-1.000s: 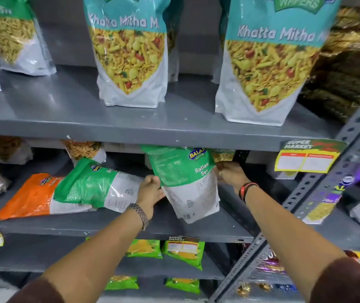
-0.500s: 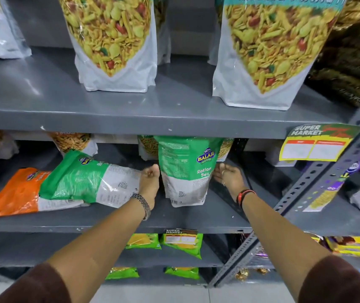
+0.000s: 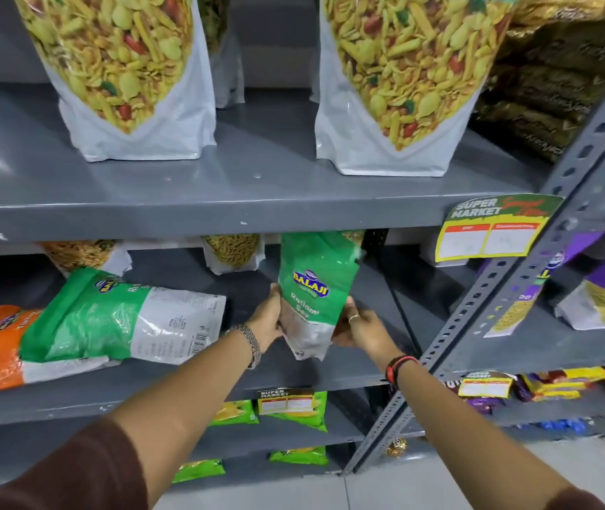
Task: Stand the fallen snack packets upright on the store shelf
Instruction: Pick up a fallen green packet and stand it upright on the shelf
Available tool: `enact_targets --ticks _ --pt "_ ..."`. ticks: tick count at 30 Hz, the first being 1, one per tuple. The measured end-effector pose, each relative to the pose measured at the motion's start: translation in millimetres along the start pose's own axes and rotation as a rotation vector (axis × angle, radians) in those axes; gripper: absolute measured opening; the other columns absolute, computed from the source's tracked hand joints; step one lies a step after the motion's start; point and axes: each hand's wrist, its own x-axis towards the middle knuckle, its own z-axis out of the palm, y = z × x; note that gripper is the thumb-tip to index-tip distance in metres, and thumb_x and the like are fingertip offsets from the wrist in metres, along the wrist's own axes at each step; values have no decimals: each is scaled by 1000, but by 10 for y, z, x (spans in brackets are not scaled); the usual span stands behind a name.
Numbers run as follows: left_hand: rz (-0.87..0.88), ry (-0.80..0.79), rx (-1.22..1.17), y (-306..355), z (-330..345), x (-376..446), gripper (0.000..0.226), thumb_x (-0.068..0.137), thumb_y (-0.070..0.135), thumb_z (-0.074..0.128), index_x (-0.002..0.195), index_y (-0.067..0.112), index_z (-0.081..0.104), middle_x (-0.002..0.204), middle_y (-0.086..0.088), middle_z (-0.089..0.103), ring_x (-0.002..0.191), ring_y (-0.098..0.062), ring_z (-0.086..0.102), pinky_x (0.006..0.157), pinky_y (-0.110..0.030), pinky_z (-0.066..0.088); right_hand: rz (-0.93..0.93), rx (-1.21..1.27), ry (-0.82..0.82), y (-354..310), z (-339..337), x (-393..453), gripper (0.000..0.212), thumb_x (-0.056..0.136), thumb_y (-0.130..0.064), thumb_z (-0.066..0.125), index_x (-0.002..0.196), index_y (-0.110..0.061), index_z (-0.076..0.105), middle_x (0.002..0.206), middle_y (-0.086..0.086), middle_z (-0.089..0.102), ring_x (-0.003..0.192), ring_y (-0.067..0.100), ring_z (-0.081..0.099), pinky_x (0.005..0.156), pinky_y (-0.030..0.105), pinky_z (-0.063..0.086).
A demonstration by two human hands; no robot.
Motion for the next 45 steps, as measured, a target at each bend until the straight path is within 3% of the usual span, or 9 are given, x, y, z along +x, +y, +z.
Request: enact_targets --ticks 6,13,18,22,26,29,34,40,45 --pt "69 -11 134 37 55 293 60 91 49 41 124 1 55 130 -19 58 119 -32 57 102 -46 45 -78 17 -80 8 164 -166 47 95 -40 37 66 -13 62 77 18 71 60 18 68 58 22 56" --pt "105 136 278 -404 -138 -117 55 94 42 37 131 2 43 140 -21 46 126 -34 48 107 -39 38 -62 66 191 -125 -129 58 49 95 -46 32 98 -10 66 112 20 68 107 35 61 100 46 45" --pt "-53 78 130 -638 -101 -370 20 94 19 41 85 6 53 79 -6 48 79 -22 49 71 -30 39 119 233 28 -528 -34 368 80 87 -66 13 131 -12 50 137 12 54 127 30 48 112 44 32" --pt "44 40 67 -664 73 -402 40 96 27 38 125 4 51 116 -22 57 93 -23 56 89 -32 40 134 298 -84 -601 108 358 91 83 -72 4 129 -10 52 128 17 60 115 32 57 104 46 43" --pt "30 54 -163 -482 208 -361 58 97 44 25 131 4 49 137 -15 54 121 -26 54 105 -31 39 128 383 -44 -501 84 254 88 86 -68 4 121 -9 58 102 11 70 86 23 64 78 33 52" --pt "3 55 -251 -320 250 -274 65 95 51 22 129 5 52 137 -15 53 126 -28 51 100 -32 44 106 389 25 -349 -24 149 81 87 -65 6 122 -15 58 129 12 60 113 27 58 93 35 44" --pt "44 6 -232 -85 278 -69 71 93 56 12 134 11 48 140 -14 50 128 -29 49 78 -28 47 66 443 54 -122 -154 -61 70 90 -62 7 110 -18 57 131 12 58 98 22 56 89 36 42" --pt "89 -76 -152 53 308 -66 77 90 61 7 138 12 43 147 -13 43 136 -28 39 115 -41 29 63 504 85 9 -167 -137 69 92 -58 10 128 -13 49 139 11 51 122 28 52 95 38 39" --pt "42 15 -157 -174 19 -243 70 93 55 19 144 8 29 153 -10 32 121 -22 51 100 -34 40 126 200 99 74 -11 -316 27 95 -13 36 103 -4 59 107 22 60 85 29 61 84 46 50"
